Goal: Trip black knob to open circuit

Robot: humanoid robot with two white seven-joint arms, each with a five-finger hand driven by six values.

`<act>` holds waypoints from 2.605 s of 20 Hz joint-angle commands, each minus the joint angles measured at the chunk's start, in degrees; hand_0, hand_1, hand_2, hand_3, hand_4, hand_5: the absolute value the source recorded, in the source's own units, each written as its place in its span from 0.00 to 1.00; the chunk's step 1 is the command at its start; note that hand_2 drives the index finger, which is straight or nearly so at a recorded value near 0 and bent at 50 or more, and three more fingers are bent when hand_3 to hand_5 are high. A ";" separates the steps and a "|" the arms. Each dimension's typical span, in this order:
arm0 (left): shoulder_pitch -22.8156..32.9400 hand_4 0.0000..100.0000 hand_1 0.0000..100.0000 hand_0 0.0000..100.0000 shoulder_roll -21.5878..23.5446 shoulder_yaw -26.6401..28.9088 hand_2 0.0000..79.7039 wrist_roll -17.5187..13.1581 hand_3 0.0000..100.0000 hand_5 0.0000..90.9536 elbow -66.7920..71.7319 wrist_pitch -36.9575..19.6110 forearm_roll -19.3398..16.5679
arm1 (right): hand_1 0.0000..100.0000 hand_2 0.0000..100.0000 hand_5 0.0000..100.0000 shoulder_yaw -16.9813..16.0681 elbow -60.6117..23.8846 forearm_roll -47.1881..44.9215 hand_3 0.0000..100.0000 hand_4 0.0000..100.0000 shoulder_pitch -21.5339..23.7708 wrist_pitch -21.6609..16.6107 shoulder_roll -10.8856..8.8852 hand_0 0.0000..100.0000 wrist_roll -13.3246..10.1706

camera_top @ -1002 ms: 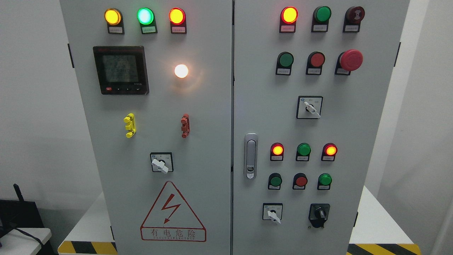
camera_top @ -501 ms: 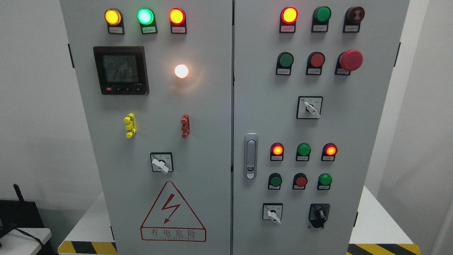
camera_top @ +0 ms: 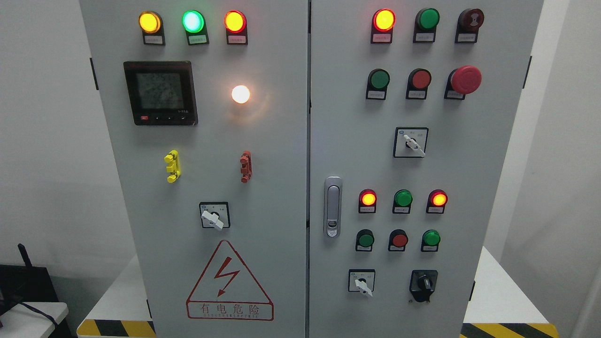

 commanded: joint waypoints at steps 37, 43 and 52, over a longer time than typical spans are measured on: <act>-0.44 0.00 0.39 0.12 0.01 0.00 0.00 0.02 0.00 0.00 0.00 0.03 -1.85 | 0.78 0.39 0.94 -4.54 -33.75 9.05 0.78 0.87 -31.42 25.72 0.25 0.18 -9.61; -0.44 0.00 0.39 0.12 0.01 0.00 0.00 0.02 0.00 0.00 0.00 0.03 -1.85 | 0.79 0.39 0.95 -0.67 -33.57 9.23 0.78 0.87 -35.99 33.28 0.51 0.18 -13.83; -0.44 0.00 0.39 0.12 0.01 0.00 0.00 0.02 0.00 0.00 0.00 0.03 -1.93 | 0.79 0.40 0.94 2.23 -32.96 9.23 0.77 0.86 -40.83 39.97 0.69 0.19 -16.82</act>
